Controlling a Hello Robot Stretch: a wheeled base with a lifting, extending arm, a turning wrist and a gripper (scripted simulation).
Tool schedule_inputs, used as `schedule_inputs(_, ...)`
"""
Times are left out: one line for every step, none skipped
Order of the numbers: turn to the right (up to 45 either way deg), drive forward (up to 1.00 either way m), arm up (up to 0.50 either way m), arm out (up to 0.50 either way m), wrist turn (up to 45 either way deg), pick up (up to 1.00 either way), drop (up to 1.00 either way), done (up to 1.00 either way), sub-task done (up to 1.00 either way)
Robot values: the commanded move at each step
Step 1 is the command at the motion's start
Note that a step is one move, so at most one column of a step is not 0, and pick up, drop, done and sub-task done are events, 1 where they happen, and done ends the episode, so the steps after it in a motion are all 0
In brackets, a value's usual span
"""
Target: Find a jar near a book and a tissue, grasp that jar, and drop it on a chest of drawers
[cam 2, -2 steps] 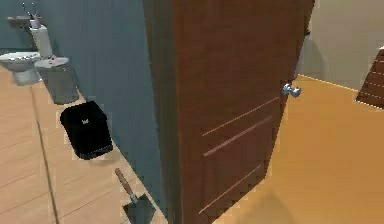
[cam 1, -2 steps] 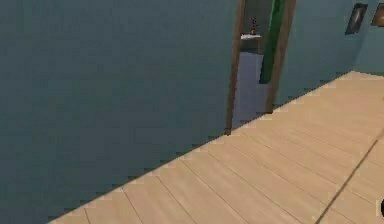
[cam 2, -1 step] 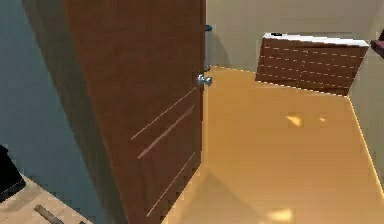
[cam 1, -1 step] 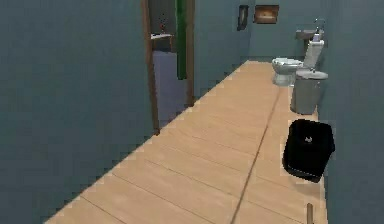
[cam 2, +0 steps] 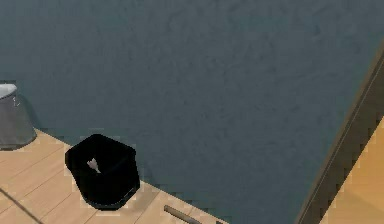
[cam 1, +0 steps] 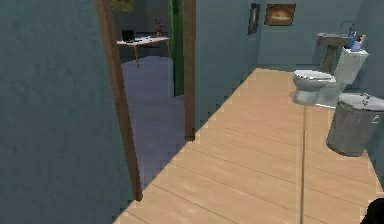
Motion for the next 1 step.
schedule_inputs(3.0, 0.0, 0.0, 0.0, 0.0, 0.0, 0.0, 0.0, 0.0)
